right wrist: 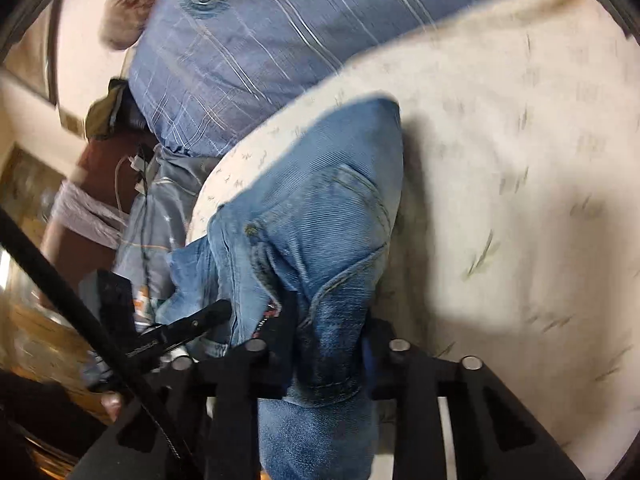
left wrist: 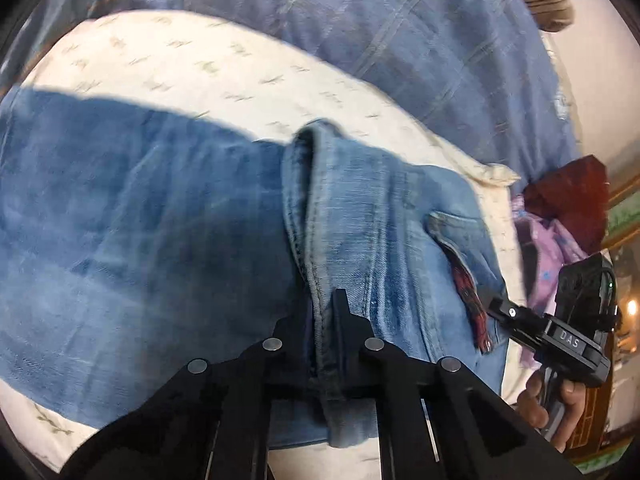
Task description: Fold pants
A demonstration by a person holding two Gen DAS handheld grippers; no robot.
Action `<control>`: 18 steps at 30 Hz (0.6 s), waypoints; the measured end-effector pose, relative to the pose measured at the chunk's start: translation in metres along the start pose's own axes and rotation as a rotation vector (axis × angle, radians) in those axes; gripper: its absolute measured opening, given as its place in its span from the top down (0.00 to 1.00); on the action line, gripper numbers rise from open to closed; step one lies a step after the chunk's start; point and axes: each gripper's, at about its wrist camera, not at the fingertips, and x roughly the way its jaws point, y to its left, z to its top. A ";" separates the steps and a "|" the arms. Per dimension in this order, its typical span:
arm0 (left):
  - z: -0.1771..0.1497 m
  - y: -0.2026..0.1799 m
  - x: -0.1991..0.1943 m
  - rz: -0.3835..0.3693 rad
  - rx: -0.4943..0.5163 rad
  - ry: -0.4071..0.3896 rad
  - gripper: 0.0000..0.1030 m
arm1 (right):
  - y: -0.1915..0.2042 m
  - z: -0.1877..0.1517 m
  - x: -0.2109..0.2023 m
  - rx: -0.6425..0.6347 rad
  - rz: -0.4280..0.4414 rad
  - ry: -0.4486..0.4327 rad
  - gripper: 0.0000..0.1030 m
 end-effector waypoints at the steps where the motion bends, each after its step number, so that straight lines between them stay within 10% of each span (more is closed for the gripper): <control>1: 0.007 -0.016 0.001 -0.010 0.017 -0.002 0.94 | 0.003 0.004 -0.006 -0.009 -0.006 -0.022 0.81; 10: 0.006 -0.093 0.087 0.061 0.194 0.034 0.91 | -0.050 0.012 -0.057 0.014 -0.288 -0.141 0.74; 18: -0.008 -0.088 0.058 0.057 0.192 -0.016 0.66 | -0.052 -0.004 -0.065 -0.017 -0.401 -0.222 0.45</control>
